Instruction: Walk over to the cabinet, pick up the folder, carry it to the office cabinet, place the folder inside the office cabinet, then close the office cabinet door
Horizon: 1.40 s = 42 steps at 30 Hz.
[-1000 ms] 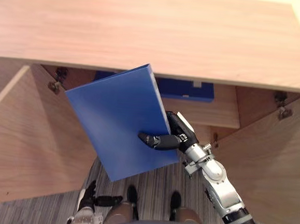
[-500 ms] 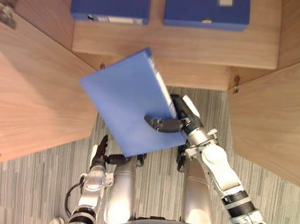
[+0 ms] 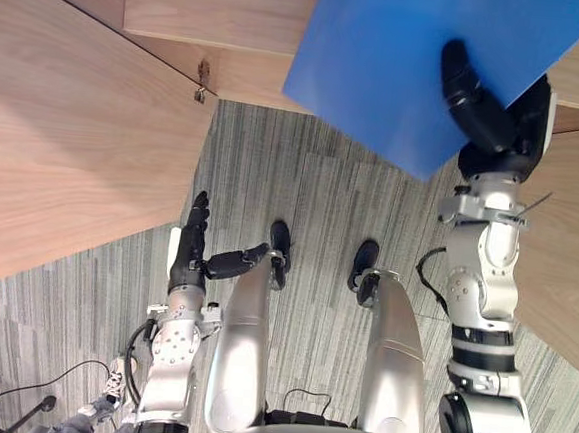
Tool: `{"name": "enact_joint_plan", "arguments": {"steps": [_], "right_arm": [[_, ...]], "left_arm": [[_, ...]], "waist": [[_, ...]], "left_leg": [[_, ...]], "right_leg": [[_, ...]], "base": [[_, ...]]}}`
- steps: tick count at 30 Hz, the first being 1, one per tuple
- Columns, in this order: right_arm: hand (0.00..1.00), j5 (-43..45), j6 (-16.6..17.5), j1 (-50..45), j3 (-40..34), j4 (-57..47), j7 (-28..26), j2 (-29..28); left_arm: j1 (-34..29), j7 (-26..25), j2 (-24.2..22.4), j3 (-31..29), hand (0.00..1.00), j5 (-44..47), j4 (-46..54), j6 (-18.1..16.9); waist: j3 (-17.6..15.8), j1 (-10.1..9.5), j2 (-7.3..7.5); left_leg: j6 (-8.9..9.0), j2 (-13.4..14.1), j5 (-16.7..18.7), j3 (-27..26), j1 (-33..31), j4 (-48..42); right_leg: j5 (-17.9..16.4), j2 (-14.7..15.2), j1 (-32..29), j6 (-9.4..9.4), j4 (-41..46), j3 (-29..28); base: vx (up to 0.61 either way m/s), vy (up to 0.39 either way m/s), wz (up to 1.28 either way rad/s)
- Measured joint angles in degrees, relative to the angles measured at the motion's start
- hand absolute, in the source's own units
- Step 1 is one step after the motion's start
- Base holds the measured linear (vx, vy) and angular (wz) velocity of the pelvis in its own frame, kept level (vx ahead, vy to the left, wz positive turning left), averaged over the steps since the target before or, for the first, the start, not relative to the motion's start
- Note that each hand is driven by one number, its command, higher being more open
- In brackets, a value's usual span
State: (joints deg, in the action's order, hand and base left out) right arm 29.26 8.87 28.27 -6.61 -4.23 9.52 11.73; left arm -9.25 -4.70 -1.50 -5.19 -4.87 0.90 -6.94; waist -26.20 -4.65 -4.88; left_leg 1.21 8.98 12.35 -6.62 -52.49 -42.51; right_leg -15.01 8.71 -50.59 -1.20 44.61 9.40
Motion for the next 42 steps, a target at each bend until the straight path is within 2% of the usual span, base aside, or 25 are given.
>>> {"name": "enact_joint_plan", "arguments": {"steps": [5, 10, 19, 26, 27, 34, 42], "right_arm": [[0.0, 5.2, 0.0, 11.8, -0.1, 6.7, 3.9, 0.0], [0.0, 11.6, 0.0, 21.3, -0.4, 13.6, 8.0, -0.1], [0.0, 18.7, 0.0, 25.9, -3.0, 22.1, 13.8, -2.0], [0.0, 21.9, 0.2, 27.7, -6.4, 24.3, 18.3, -4.2], [1.0, 22.5, 0.5, 27.7, -6.7, 24.4, 19.0, -4.7], [1.0, 22.6, 1.2, 27.7, -8.5, 25.5, 21.8, -7.2], [1.0, 22.6, 1.4, 28.5, -8.0, 25.5, 21.8, -9.0]], "left_arm": [[5.8, -3.3, 0.0, 0.0, 1.0, 0.0, -5.5, -0.1], [6.4, -5.0, -0.1, 0.0, 1.0, 1.2, -11.8, 0.1], [7.9, -7.9, 0.0, 2.8, 1.0, 3.2, -17.3, 0.8], [10.4, -10.2, -0.1, 4.3, 1.0, 4.5, -19.4, 1.6], [11.0, -10.5, -0.1, 4.3, 1.0, 4.5, -19.7, 1.9], [13.3, -12.4, -0.2, 4.3, 1.0, 6.2, -20.7, 2.7], [15.3, -12.5, -0.2, 4.3, 1.0, 6.9, -20.9, 3.8]], "waist": [[0.0, -0.01, 0.0], [0.0, 0.01, 0.0], [0.1, -0.17, 0.11], [0.2, -0.18, 0.13], [0.2, -0.07, 0.12], [0.2, 0.06, 0.13], [0.3, 0.18, 0.19]], "left_leg": [[0.0, 0.0, 0.0, 0.0, -0.3, 0.0], [-0.16, -0.4, -0.1, 0.1, -0.3, 0.5], [-0.28, -1.5, -1.8, 0.6, 1.3, 3.9], [-0.09, -1.6, -3.6, 1.0, 1.8, 6.5], [-0.09, -1.6, -3.6, 0.9, 1.9, 6.6], [-0.15, -1.6, -4.9, 0.7, 2.4, 8.4], [-0.26, -1.4, -6.0, 0.6, 2.5, 9.2]], "right_leg": [[0.0, 0.1, -0.4, 0.05, 0.0, 0.1], [0.0, 0.5, -0.1, 0.06, -0.4, 0.4], [0.2, 1.2, 2.1, 0.13, -2.6, 1.7], [1.6, 1.0, 2.6, 0.27, -4.6, 2.6], [1.6, 1.0, 2.7, 0.3, -4.9, 2.7], [3.1, 0.7, 3.1, 0.28, -6.7, 2.7], [4.5, 0.3, 3.3, 0.51, -8.2, 2.7]], "base": [[0.01, 0.001, 0.0], [0.0, 0.019, 0.04], [0.0, 0.012, 0.1], [0.01, 0.002, 0.05], [0.0, 0.0, 0.0], [0.0, 0.0, 0.0], [-0.03, 0.002, -0.02]]}}
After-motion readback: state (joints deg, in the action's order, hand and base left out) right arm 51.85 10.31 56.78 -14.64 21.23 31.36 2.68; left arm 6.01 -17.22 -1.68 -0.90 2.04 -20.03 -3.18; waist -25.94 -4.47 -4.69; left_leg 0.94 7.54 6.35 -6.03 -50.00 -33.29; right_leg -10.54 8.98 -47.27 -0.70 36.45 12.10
